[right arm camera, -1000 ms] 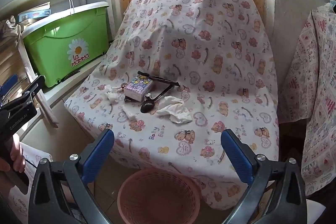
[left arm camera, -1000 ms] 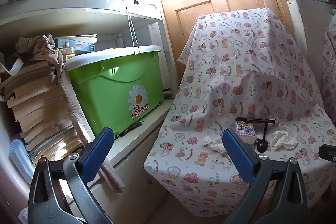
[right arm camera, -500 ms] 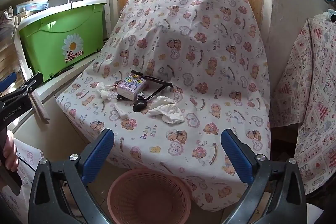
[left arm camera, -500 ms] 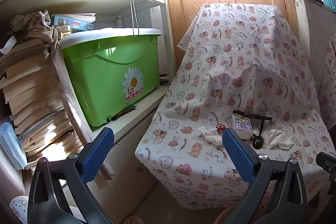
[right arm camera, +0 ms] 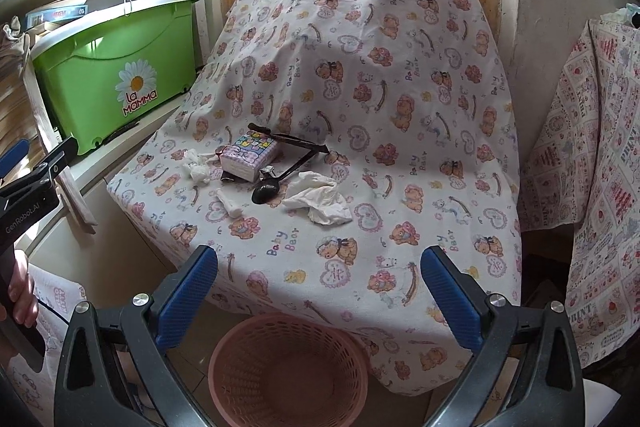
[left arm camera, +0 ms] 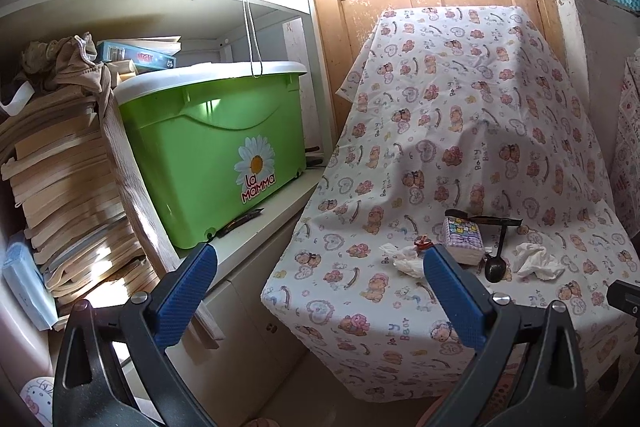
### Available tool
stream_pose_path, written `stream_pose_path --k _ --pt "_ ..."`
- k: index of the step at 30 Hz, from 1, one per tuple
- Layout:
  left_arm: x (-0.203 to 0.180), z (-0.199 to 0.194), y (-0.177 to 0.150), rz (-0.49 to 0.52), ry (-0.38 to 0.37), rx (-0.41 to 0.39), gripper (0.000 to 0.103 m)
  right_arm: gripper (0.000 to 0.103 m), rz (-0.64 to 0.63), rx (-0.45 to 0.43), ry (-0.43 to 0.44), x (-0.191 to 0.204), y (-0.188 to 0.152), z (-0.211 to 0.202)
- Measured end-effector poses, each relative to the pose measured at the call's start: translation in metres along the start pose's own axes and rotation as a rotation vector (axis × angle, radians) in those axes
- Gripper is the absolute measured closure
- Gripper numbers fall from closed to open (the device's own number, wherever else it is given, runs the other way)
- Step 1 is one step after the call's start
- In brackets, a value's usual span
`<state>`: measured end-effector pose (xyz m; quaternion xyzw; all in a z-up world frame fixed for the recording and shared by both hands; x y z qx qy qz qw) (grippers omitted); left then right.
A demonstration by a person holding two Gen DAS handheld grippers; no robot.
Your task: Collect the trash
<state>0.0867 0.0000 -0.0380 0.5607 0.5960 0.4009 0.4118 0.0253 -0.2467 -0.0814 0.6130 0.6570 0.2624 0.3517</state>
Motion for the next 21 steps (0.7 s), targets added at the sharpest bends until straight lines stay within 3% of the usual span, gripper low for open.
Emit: stream_pose_path --k 21 --pt "-0.0064 -0.0068 -0.0002 0.028 0.0 -0.033 0.001 0.001 0.035 0.002 -0.009 -0.0023 -0.0004 0.0021"
Point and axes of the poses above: each gripper's, at about its wrist camera, not at the fingertips, and z roughly the way its jaws point, x to its left, y to its top, the point moved 10 cm from there along z, roughly the way its jaws point, and after that the axes turned 12 degrees about -z, right-handed, at the moved point
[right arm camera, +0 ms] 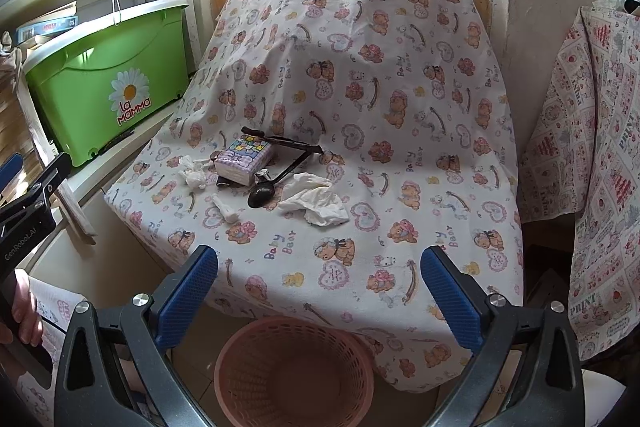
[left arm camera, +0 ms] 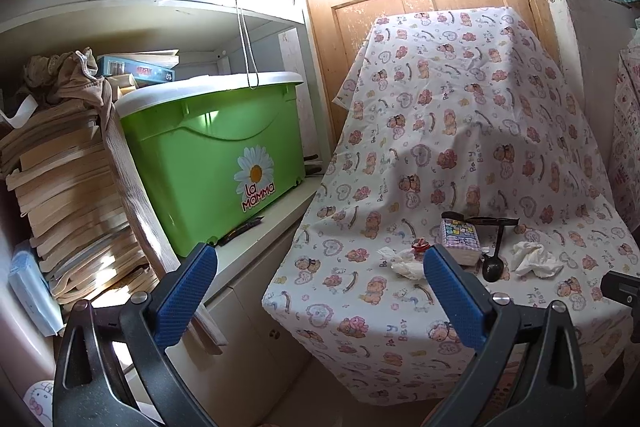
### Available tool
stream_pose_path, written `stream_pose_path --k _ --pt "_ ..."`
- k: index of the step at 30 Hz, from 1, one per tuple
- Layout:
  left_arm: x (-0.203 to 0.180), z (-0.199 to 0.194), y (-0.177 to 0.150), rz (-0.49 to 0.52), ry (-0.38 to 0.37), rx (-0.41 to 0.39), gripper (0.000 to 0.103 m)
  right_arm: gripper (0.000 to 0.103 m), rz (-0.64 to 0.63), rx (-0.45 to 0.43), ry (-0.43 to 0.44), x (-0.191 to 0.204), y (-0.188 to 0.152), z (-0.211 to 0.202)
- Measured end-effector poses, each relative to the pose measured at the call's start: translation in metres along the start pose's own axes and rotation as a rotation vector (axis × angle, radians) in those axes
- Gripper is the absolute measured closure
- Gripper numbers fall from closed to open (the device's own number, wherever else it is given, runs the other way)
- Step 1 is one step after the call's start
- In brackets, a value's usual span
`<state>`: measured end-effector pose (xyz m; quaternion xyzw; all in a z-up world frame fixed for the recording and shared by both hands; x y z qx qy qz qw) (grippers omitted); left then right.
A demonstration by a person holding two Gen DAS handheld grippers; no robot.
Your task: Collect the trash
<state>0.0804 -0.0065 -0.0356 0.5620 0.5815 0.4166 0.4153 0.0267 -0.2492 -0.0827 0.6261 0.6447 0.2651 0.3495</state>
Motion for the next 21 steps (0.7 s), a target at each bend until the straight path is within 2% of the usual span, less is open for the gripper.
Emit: stream_pose_path --k 4,9,18,21 --pt "0.001 -0.002 0.001 0.002 -0.002 -0.008 0.001 0.001 -0.004 0.001 -0.002 0.003 0.001 0.001" --pt "0.006 0.002 -0.002 -0.026 -0.006 0.026 0.001 0.001 -0.003 0.004 0.0 0.003 0.001 0.002" --pt "0.014 0.007 -0.002 -0.046 0.02 0.039 0.001 0.001 -0.003 0.003 0.0 0.005 0.001 0.003" --pt "0.015 0.006 0.001 -0.032 0.037 0.015 0.001 0.001 -0.002 0.003 0.003 0.005 0.001 0.003"
Point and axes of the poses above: each gripper's, at about its wrist camera, not at the fingertips, and z roughly the way its jaws point, x to its left, y to its top, the point moved 10 cm from there along z, roughly the way its jaws point, and after that the axes turned 12 degrees about -z, right-handed, at the moved point
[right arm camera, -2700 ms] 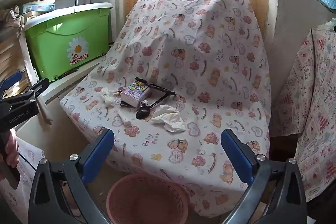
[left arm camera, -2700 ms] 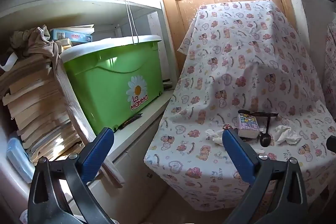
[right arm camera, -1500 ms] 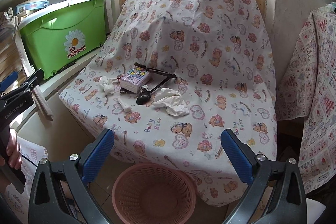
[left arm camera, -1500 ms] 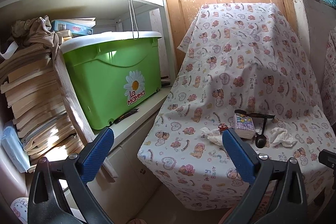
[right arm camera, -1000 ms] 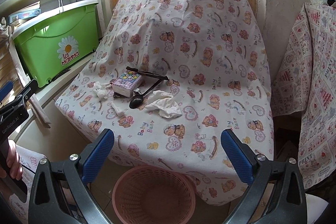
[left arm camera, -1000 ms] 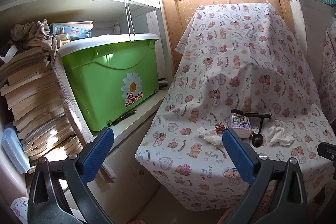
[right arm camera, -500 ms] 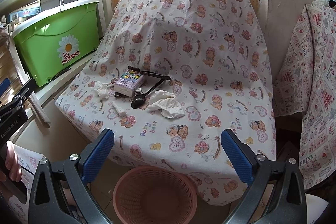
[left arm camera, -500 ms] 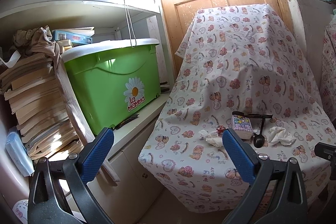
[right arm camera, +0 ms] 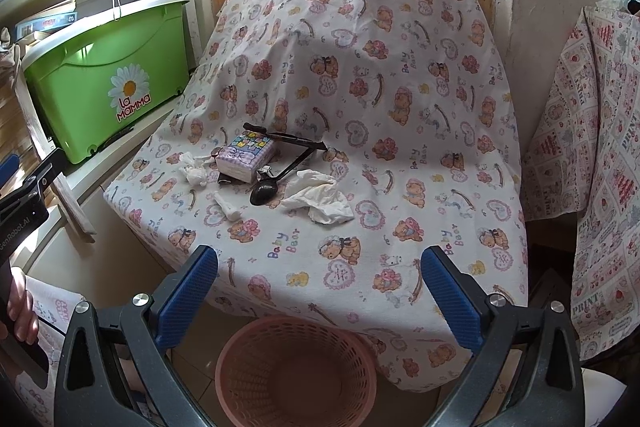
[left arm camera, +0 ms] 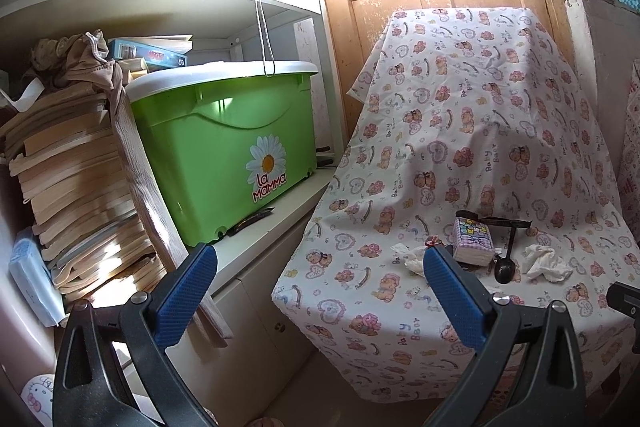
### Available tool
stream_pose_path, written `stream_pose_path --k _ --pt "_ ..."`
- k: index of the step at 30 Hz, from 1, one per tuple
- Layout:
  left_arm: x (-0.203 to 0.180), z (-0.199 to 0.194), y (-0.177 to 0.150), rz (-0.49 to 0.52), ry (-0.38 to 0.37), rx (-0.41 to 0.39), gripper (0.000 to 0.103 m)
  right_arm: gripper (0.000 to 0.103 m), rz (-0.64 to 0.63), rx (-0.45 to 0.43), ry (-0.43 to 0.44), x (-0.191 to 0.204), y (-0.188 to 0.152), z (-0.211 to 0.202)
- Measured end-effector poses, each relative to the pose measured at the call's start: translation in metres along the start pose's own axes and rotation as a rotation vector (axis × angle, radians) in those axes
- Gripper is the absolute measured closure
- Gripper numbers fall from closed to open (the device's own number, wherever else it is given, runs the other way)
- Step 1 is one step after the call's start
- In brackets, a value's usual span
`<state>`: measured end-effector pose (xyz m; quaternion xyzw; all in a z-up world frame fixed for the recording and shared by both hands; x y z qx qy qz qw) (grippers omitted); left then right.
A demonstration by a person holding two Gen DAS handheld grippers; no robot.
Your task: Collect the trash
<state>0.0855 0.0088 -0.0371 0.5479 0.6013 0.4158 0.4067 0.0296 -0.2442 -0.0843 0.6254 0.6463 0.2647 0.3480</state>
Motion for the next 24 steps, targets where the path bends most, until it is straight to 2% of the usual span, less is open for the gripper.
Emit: stream_pose_path --k 4,12,20,24 --pt "-0.003 -0.004 0.002 0.027 0.006 -0.027 0.001 0.001 -0.007 -0.005 -0.003 0.002 0.001 0.0" --pt "-0.012 -0.001 -0.003 0.051 -0.007 -0.005 0.001 0.001 -0.017 0.017 0.02 0.009 -0.003 0.005" --pt "-0.014 0.008 -0.013 0.062 0.039 0.014 0.001 0.001 -0.022 0.042 0.025 0.009 -0.006 0.008" --pt "-0.02 0.013 -0.023 0.057 -0.02 0.065 0.001 0.001 -0.027 0.06 0.03 0.011 -0.01 0.011"
Point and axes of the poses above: each gripper's, at about its wrist camera, not at the fingertips, and z roughly the way its jaws point, x to its left, y to its top, the point moved 10 cm from there along z, roughly the way its jaws point, and after that the axes turned 12 degrees about -z, right-handed, at the moved point
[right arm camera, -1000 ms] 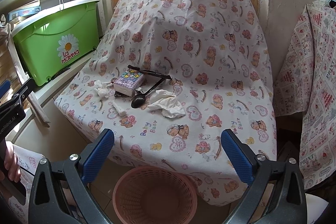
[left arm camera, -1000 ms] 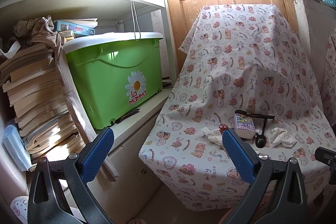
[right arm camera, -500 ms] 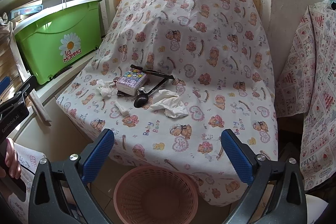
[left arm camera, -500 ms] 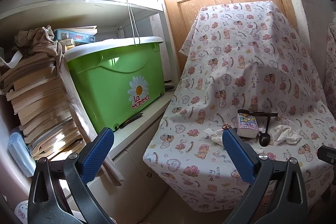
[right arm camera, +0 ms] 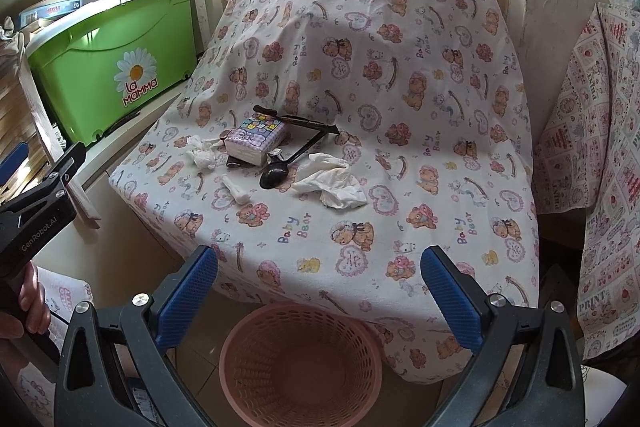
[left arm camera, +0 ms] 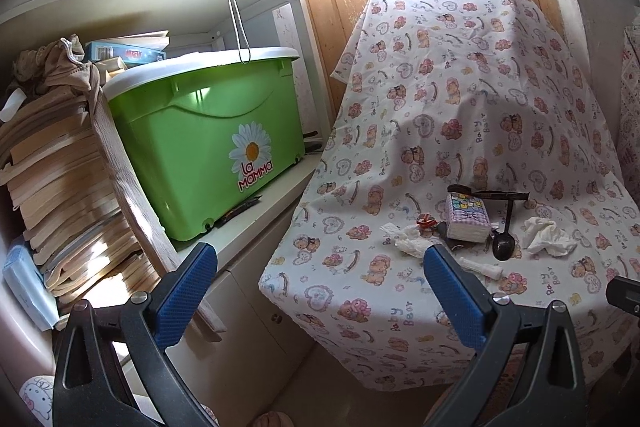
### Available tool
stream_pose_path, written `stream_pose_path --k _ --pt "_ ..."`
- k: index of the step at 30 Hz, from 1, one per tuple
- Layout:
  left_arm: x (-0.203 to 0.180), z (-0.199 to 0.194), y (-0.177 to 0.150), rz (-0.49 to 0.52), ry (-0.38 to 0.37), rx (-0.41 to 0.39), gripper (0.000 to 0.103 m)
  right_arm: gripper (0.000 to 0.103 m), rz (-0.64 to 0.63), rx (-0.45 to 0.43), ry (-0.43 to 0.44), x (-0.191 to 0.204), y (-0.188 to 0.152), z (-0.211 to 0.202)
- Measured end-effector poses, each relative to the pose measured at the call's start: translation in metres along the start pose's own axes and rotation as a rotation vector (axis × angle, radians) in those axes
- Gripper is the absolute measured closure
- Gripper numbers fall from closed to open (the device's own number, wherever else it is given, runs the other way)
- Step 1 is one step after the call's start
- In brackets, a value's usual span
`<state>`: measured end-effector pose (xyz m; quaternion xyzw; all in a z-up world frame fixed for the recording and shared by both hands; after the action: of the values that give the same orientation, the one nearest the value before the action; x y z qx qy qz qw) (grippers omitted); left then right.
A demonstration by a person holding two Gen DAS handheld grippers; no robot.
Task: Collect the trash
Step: 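Grasp a white tissue with the right tool while the left tool grasps another tissue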
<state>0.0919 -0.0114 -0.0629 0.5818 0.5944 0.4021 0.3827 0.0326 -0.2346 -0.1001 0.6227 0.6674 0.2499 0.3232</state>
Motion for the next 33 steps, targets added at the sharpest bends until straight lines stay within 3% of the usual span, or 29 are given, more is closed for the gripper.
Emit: stream_pose_path --k 5,12,14,17,20,22,28,33 --pt "0.004 0.005 -0.006 -0.083 -0.015 0.043 0.001 0.001 -0.003 0.013 -0.006 -0.001 -0.002 0.004" --pt "-0.001 0.015 -0.01 -0.072 -0.018 0.066 0.001 0.001 -0.002 0.048 -0.001 -0.001 -0.003 0.013" --pt "-0.006 0.02 -0.015 -0.069 -0.04 0.105 0.011 0.001 0.004 0.052 -0.01 -0.003 -0.004 0.015" --pt "-0.012 0.03 -0.023 -0.074 -0.063 0.176 0.015 0.001 0.011 0.051 -0.011 -0.006 -0.002 0.017" --pt "-0.022 0.038 -0.027 -0.086 -0.131 0.249 0.018 0.019 0.012 0.052 0.003 -0.008 0.002 0.017" --pt "-0.03 0.044 -0.027 -0.086 -0.168 0.285 0.027 0.024 0.035 0.047 0.022 -0.009 0.004 0.018" --pt "-0.038 0.073 -0.028 -0.062 -0.127 0.416 0.029 0.033 0.024 0.041 0.021 -0.009 0.015 0.024" --pt "-0.041 0.093 -0.018 -0.013 -0.108 0.459 0.027 0.051 0.0 0.085 0.046 -0.011 0.033 0.042"
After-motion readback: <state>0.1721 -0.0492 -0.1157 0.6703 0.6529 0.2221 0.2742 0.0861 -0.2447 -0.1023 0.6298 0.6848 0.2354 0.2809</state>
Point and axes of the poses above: each gripper's, at about its wrist camera, not at the fingertips, and z roughly the way its jaws point, x to its left, y to its top, the point moved 10 cm from there along z, roughly the way its jaws point, and after that the axes turned 12 degrees about -z, right-handed, at the moved point
